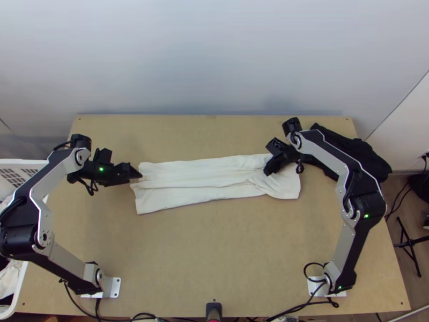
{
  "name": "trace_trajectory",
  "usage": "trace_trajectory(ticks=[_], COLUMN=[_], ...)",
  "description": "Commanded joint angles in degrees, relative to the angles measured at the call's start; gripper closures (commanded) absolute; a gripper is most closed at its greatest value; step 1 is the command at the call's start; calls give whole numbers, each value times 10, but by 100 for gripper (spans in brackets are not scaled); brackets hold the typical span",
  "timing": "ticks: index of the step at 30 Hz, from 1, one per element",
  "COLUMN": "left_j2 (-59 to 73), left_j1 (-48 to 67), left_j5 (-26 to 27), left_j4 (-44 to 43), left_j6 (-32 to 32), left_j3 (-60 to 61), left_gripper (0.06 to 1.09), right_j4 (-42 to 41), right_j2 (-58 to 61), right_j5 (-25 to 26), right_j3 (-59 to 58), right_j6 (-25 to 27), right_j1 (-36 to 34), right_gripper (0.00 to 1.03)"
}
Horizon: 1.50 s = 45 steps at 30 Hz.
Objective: Fold the t-shirt
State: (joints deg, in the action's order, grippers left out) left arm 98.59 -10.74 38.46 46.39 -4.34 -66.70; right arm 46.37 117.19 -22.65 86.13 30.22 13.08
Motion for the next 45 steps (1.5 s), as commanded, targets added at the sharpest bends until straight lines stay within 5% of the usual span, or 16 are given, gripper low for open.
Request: trace_trajectory(ticks=[1,32,36,45], left_j2=[-14,92,101,140], left_j1=[-10,85,94,100], left_j5=[-23,-12,-12,-9], left_j4=[6,-33,-30,-31], left_j6=[-7,50,55,64], left_j3=[24,-11,-31,-46], left_gripper=[10,11,23,83], right_j4=[3,3,2,-2], right_j2=[-12,-28,-34,-43], right_j5=[1,1,1,1], right_j3=[1,-23,-32,-51], right_j6=[-3,-17,-17,-17], right_j1=[2,18,19,16], right_gripper=[100,100,100,100])
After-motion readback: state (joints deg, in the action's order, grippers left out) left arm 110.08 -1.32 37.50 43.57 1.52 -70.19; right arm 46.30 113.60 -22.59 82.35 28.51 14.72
